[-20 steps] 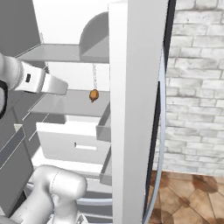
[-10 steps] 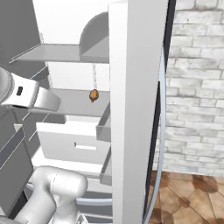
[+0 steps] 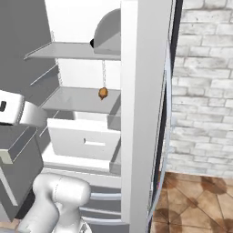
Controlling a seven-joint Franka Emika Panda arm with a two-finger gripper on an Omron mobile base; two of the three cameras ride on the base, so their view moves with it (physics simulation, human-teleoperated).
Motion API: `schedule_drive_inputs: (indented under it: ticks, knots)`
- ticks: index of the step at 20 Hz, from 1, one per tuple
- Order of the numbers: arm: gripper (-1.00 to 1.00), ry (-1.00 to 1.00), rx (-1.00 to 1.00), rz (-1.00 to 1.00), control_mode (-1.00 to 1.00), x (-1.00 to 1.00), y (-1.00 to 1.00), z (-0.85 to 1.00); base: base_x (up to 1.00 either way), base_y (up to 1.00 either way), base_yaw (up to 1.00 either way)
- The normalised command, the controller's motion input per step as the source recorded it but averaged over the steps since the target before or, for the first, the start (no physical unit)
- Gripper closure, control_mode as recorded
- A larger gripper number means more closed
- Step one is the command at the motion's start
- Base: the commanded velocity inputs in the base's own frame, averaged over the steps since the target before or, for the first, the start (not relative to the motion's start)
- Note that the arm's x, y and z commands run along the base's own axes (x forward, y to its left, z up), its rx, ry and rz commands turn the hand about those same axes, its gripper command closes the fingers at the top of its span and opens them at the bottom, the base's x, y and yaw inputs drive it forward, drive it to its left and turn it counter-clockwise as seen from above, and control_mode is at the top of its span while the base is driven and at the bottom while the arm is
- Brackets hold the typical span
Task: Transport the chicken drumstick and avocado to the fridge. Place the chicken drumstick on the rack containing meat and place the avocado on the rack containing the vegetable, ensuring meats and vegetables are on different racks.
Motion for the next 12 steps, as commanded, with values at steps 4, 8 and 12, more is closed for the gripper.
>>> schedule_drive_inputs:
  ticks: [4, 8, 12]
  knots:
    - [-1.0, 0.0, 0.0, 0.0, 1.0, 0.0, 0.0, 0.0, -1.0, 0.11, 0.1]
    - [-1.0, 0.0, 0.0, 0.0, 1.0, 0.0, 0.0, 0.0, -0.55, -0.35, -0.33]
    - [-1.0, 0.0, 0.0, 0.0, 1.0, 0.0, 0.0, 0.0, -0.06, -0.51, -0.81]
